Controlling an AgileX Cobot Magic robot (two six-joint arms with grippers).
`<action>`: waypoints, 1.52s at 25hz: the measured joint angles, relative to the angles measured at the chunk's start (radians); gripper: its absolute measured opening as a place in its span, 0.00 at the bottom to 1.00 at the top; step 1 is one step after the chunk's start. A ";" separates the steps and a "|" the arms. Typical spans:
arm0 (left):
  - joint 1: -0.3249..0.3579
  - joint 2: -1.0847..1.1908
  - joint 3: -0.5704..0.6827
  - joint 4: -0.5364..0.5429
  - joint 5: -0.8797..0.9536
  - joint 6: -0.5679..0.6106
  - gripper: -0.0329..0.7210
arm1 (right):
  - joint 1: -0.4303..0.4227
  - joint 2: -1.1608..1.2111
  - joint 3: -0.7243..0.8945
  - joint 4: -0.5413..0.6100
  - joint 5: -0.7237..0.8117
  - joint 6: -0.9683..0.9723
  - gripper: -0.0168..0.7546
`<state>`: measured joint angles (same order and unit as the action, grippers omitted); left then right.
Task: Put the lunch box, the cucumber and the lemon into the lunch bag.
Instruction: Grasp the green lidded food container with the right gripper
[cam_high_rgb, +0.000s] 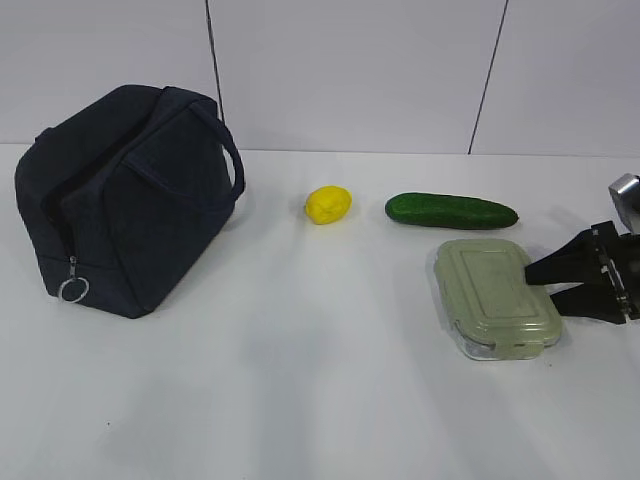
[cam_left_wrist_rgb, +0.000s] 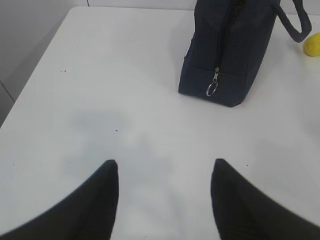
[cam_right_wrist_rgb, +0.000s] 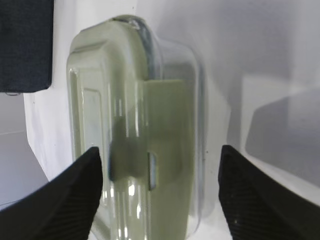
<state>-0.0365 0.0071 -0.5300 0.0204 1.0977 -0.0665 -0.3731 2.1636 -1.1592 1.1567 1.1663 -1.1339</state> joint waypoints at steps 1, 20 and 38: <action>0.000 0.000 0.000 0.000 0.000 0.000 0.59 | 0.004 0.000 -0.002 -0.002 0.000 0.000 0.75; 0.000 0.000 0.000 0.000 0.000 0.000 0.59 | 0.074 0.000 -0.009 -0.007 -0.002 0.001 0.72; 0.000 0.000 0.000 0.000 0.000 0.000 0.59 | 0.074 0.000 -0.009 -0.011 -0.002 0.008 0.54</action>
<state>-0.0365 0.0071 -0.5300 0.0204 1.0977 -0.0665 -0.2991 2.1636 -1.1679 1.1457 1.1642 -1.1263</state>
